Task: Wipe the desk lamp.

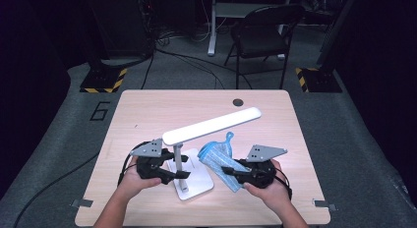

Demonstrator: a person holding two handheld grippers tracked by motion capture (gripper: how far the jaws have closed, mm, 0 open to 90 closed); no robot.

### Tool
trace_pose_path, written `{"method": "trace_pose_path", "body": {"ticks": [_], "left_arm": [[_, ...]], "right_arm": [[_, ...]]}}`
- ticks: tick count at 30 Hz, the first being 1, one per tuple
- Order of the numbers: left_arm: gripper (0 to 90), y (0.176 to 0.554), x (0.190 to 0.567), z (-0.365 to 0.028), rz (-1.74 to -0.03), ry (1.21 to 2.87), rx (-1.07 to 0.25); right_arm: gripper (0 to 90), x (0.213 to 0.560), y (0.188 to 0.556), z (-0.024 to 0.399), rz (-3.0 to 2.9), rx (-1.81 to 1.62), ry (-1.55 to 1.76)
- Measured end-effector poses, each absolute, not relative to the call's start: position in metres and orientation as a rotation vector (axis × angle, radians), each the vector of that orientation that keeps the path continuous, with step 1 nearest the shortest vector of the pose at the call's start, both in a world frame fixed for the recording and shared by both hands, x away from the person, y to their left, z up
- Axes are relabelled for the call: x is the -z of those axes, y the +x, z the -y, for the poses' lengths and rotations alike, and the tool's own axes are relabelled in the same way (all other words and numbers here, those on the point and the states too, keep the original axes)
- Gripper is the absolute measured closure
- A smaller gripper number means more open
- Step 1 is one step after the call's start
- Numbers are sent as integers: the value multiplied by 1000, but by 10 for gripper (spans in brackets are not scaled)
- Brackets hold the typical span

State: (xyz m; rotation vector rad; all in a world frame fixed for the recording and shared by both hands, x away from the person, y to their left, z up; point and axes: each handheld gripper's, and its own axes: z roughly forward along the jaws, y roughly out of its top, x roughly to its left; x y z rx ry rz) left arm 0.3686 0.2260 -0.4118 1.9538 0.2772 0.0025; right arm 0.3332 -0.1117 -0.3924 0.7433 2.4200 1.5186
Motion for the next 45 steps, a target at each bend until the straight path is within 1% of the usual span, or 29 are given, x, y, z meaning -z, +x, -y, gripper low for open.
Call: {"method": "trace_pose_path", "body": {"ticks": [4,8,14,18,26,40,45], "left_arm": [[421,368,413,-228,-276,1944,-4],[450,368,414,-230,-277,1931,-5],[465,368,415,-232,-285,1923,-13],[501,367,416,-233,-290,1920,-26],[502,367,416,-233,-288,1919,-19],[509,364,416,-232,-305,1927,-41],[510,367,416,-233,-331,1921,-82]], "right_arm": [[684,399,335,113,-2423,-1505,756],[684,409,339,112,-2412,-1463,776],[684,417,347,109,-2416,-1468,792],[684,424,349,107,-2417,-1447,807],[683,436,349,111,-2378,-1439,864],[679,439,349,113,-2367,-1431,883],[678,440,350,114,-2358,-1432,882]]}}
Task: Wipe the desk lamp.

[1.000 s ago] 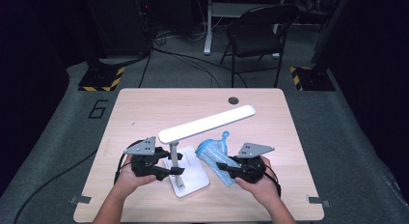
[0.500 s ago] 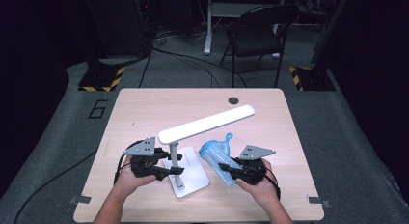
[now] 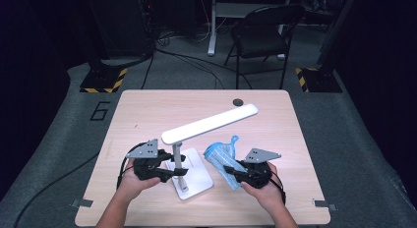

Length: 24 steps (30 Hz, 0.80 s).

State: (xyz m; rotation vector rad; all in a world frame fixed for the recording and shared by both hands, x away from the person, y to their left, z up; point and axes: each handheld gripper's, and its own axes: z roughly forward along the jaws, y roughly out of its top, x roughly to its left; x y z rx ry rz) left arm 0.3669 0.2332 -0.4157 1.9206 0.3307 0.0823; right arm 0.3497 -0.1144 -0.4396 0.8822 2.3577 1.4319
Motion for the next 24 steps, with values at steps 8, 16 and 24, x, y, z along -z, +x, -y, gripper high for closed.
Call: {"method": "trace_pose_path", "body": {"ticks": [8,16,24], "left_arm": [[511,372,416,-234,-370,1917,-115],[515,377,414,-230,-438,1921,-172],[513,377,414,-227,-469,1912,-181]], "right_arm": [[678,442,351,118,-2349,-1436,898],[678,442,351,119,-2338,-1433,904],[678,444,354,126,-2320,-1413,955]]}}
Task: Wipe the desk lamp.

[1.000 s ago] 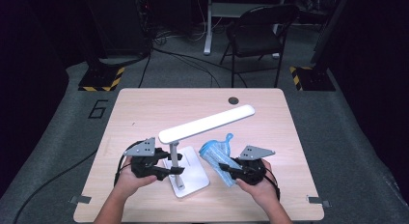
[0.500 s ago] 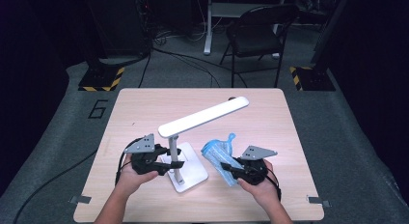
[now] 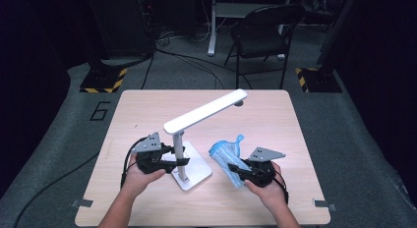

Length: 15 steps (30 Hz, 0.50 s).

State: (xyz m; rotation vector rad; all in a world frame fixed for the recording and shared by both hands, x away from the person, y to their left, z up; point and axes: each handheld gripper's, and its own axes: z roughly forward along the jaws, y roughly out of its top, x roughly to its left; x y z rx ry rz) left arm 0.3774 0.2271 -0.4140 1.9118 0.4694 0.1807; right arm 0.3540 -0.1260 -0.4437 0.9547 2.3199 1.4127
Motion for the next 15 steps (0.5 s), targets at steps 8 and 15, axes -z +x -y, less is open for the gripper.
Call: {"method": "trace_pose_path", "body": {"ticks": [8,15], "left_arm": [[505,377,414,-228,-455,1917,-160],[478,376,415,-229,-432,1911,-147]], "right_arm": [[678,454,363,141,-2285,-1348,1044],[678,461,367,153,-2250,-1282,1100]]}}
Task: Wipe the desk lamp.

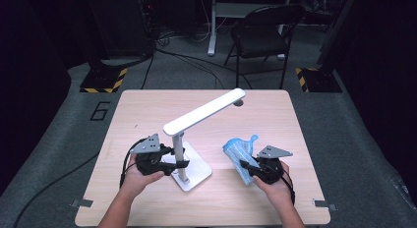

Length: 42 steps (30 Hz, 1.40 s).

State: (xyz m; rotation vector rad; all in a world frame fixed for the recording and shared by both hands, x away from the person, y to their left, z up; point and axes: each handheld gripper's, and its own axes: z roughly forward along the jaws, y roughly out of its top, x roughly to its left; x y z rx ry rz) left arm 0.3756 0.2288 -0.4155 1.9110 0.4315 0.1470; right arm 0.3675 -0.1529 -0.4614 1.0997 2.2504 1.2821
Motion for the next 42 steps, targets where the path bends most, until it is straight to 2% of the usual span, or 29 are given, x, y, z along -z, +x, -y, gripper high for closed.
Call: {"method": "trace_pose_path", "body": {"ticks": [7,14,25,34,42], "left_arm": [[474,373,416,-232,-389,1913,-111],[542,367,416,-235,-360,1918,-69],[555,365,417,-233,-347,1915,-61],[559,369,416,-226,-385,1918,-113],[561,374,416,-216,-499,1888,-186]], "right_arm": [[677,464,369,155,-2245,-1289,1117],[675,464,367,151,-2258,-1283,1113],[672,464,366,148,-2263,-1294,1100],[669,464,366,148,-2264,-1289,1100],[669,466,367,149,-2271,-1289,1089]]}}
